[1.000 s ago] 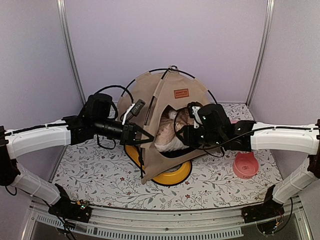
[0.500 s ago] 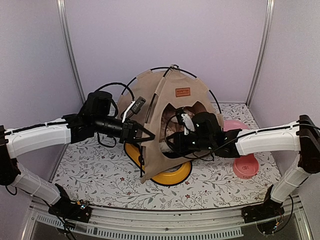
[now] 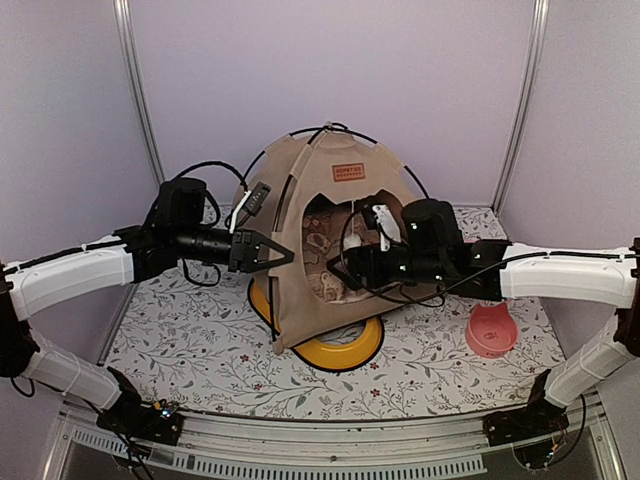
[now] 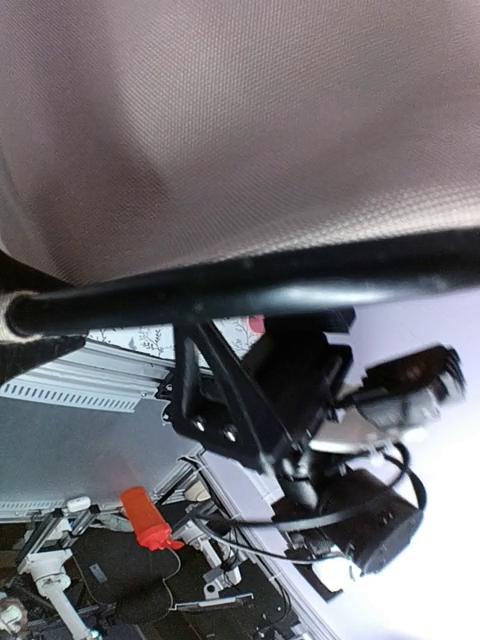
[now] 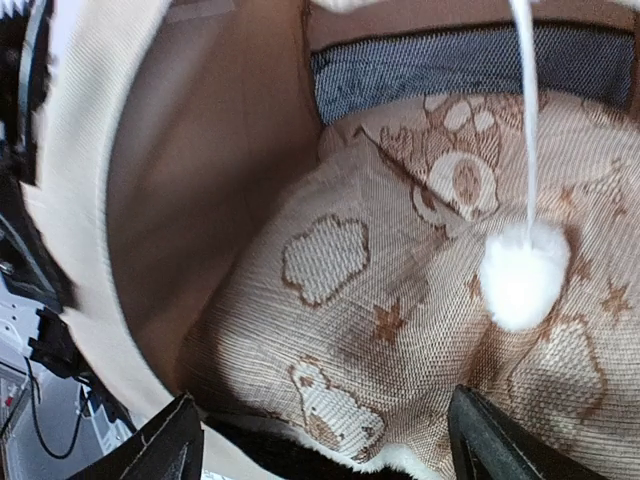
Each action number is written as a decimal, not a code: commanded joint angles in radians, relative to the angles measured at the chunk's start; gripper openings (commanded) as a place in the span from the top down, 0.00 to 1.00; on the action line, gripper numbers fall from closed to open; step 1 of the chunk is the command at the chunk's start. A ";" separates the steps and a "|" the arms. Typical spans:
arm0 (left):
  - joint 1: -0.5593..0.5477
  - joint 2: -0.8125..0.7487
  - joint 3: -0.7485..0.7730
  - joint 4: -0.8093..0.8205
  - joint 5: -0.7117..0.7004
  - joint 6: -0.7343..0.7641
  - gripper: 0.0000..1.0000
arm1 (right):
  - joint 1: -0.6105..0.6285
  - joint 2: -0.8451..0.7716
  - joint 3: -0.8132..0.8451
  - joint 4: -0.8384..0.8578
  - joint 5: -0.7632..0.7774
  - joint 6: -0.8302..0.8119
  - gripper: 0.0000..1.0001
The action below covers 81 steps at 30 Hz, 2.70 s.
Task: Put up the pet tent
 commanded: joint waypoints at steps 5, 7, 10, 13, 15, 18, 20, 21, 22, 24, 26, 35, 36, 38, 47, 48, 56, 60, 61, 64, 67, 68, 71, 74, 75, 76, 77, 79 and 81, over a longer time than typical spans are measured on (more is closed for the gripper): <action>0.019 0.000 -0.001 0.052 -0.005 -0.010 1.00 | -0.004 -0.168 0.092 -0.287 0.194 -0.038 0.06; 0.019 0.000 0.003 0.050 0.001 -0.010 1.00 | -0.014 -0.193 0.089 -0.350 0.258 -0.031 0.06; 0.019 -0.003 0.005 0.050 0.005 -0.009 1.00 | -0.030 -0.229 0.062 -0.418 0.325 -0.007 0.07; 0.019 -0.003 0.004 0.054 0.010 -0.014 1.00 | -0.048 -0.253 0.024 -0.449 0.367 0.021 0.07; 0.019 -0.004 0.004 0.058 0.015 -0.017 1.00 | -0.067 -0.263 -0.006 -0.444 0.368 0.050 0.08; 0.019 -0.002 0.004 0.061 0.023 -0.017 1.00 | -0.097 -0.260 -0.050 -0.401 0.340 0.070 0.08; 0.019 -0.001 0.006 0.060 0.025 -0.017 1.00 | -0.113 -0.242 -0.059 -0.372 0.307 0.080 0.08; 0.019 -0.001 0.007 0.060 0.025 -0.017 1.00 | -0.120 -0.229 -0.060 -0.359 0.292 0.084 0.09; 0.019 -0.001 0.009 0.060 0.027 -0.017 1.00 | -0.125 -0.216 -0.060 -0.347 0.281 0.087 0.09; 0.019 0.000 0.009 0.064 0.030 -0.016 1.00 | -0.129 -0.187 -0.048 -0.334 0.269 0.090 0.11; 0.019 0.002 0.012 0.066 0.035 -0.016 1.00 | -0.132 -0.160 -0.034 -0.331 0.257 0.093 0.14; 0.016 0.018 0.011 0.107 0.113 -0.029 1.00 | -0.134 -0.046 0.063 -0.281 0.205 0.072 0.61; 0.015 0.018 0.011 0.112 0.124 -0.031 1.00 | -0.134 -0.031 0.080 -0.274 0.203 0.071 0.65; 0.011 0.016 0.012 0.118 0.147 -0.031 1.00 | -0.135 -0.002 0.104 -0.258 0.204 0.066 0.70; 0.005 -0.028 0.012 0.113 0.190 -0.023 1.00 | -0.144 0.136 0.170 -0.234 0.357 0.019 0.75; 0.005 -0.035 0.011 0.111 0.190 -0.022 1.00 | -0.150 0.148 0.170 -0.235 0.368 0.016 0.75; 0.008 -0.081 0.025 0.073 0.171 -0.011 1.00 | -0.177 0.198 0.170 -0.276 0.451 0.019 0.61; 0.018 -0.087 0.038 0.029 0.104 -0.001 1.00 | -0.171 0.166 0.206 -0.317 0.433 0.029 0.46; 0.022 -0.084 0.041 0.016 0.085 0.000 1.00 | -0.164 0.152 0.208 -0.321 0.429 0.025 0.40; 0.033 -0.073 0.052 -0.029 0.019 0.003 1.00 | -0.132 0.117 0.234 -0.350 0.442 0.013 0.26; 0.039 -0.065 0.050 -0.050 -0.015 0.000 1.00 | -0.099 0.088 0.270 -0.391 0.458 0.005 0.16; 0.039 -0.066 0.049 -0.053 -0.024 0.001 1.00 | -0.088 0.077 0.280 -0.402 0.463 0.005 0.14; 0.040 -0.067 0.048 -0.059 -0.040 0.003 1.00 | -0.059 0.048 0.302 -0.427 0.462 0.006 0.09; 0.040 -0.067 0.050 -0.062 -0.052 0.003 1.00 | -0.024 0.036 0.320 -0.440 0.458 0.012 0.09; 0.041 -0.066 0.050 -0.062 -0.055 0.002 1.00 | -0.012 0.036 0.329 -0.450 0.460 0.014 0.09; 0.041 -0.066 0.051 -0.061 -0.057 0.004 1.00 | -0.002 0.038 0.338 -0.458 0.462 0.018 0.09; 0.042 -0.067 0.050 -0.062 -0.056 0.004 1.00 | 0.004 0.039 0.341 -0.454 0.457 0.019 0.09; 0.042 -0.068 0.049 -0.061 -0.053 0.004 1.00 | 0.007 0.039 0.322 -0.403 0.421 0.011 0.12; 0.042 -0.074 0.048 -0.060 -0.057 0.004 1.00 | 0.007 0.051 0.309 -0.349 0.377 -0.014 0.18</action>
